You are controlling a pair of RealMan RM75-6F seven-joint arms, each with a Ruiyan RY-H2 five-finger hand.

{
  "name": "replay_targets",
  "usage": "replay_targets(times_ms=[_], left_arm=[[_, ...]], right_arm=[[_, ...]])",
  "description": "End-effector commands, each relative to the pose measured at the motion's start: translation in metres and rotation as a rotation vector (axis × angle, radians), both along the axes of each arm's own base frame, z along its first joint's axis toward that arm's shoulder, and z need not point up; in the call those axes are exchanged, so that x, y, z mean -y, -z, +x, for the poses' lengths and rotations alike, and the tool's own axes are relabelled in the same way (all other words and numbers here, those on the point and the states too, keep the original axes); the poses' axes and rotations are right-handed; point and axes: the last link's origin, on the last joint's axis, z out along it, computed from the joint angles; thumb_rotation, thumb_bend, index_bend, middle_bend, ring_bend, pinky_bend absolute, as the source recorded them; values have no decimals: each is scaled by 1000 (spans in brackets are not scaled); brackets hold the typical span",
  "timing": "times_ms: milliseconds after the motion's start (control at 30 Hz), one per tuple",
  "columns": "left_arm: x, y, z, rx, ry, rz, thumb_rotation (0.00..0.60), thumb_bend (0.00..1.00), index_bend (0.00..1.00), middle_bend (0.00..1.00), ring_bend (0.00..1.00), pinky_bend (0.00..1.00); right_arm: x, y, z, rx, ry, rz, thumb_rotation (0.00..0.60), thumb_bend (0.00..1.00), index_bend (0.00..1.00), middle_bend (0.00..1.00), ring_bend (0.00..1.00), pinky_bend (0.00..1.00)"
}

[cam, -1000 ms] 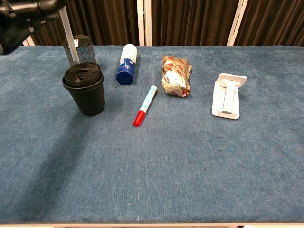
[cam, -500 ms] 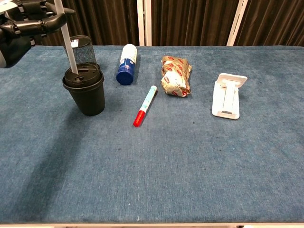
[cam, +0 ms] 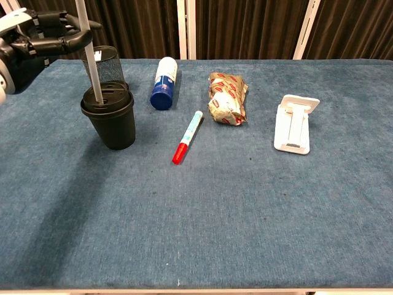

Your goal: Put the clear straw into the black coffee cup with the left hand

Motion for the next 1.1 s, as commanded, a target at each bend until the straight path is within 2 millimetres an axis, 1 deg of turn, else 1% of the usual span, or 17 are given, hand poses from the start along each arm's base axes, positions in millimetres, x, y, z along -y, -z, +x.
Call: replay_targets(times_ms=[33,300,467,633,733,800,933,1000,1100], left_arm=[[0,1,-1,0,-2,0,600,369,581,252,0,0],[6,9,-5,-30,14,10,600,371,575,249,0,0],[11,16,-8,-51,25,-5,600,367,519,238,0,0],[13,18,-8,-74,43,-6,600,348,326,201,0,0],[14,17,-9,-91,57,5,600,348,257,191,0,0],[16,16,-10,-103,64,14,600,348,235,191,0,0],[20,8,-15,-160,90,37,600,346,232,172,0,0],[24,-2,-23,-233,105,51,600,334,228,159,0,0],[31,-23,-42,-375,99,70,600,321,226,153,0,0]], right_arm=[[0,0,0,-1,0,-1,600,221,0,66,0,24],[0,0,0,1,2,-2,600,221,0,66,0,25],[-1,0,0,3,3,-4,600,221,0,66,0,24],[-1,-1,0,2,2,-6,600,221,0,66,0,25],[-1,-2,0,4,1,-10,600,221,0,66,0,24],[-1,-2,0,4,1,-12,600,221,0,66,0,25],[-1,-3,0,5,0,-15,600,221,0,66,0,25],[0,-4,0,5,-1,-17,600,221,0,66,0,24],[1,-6,0,3,-6,-18,600,221,0,66,0,24]])
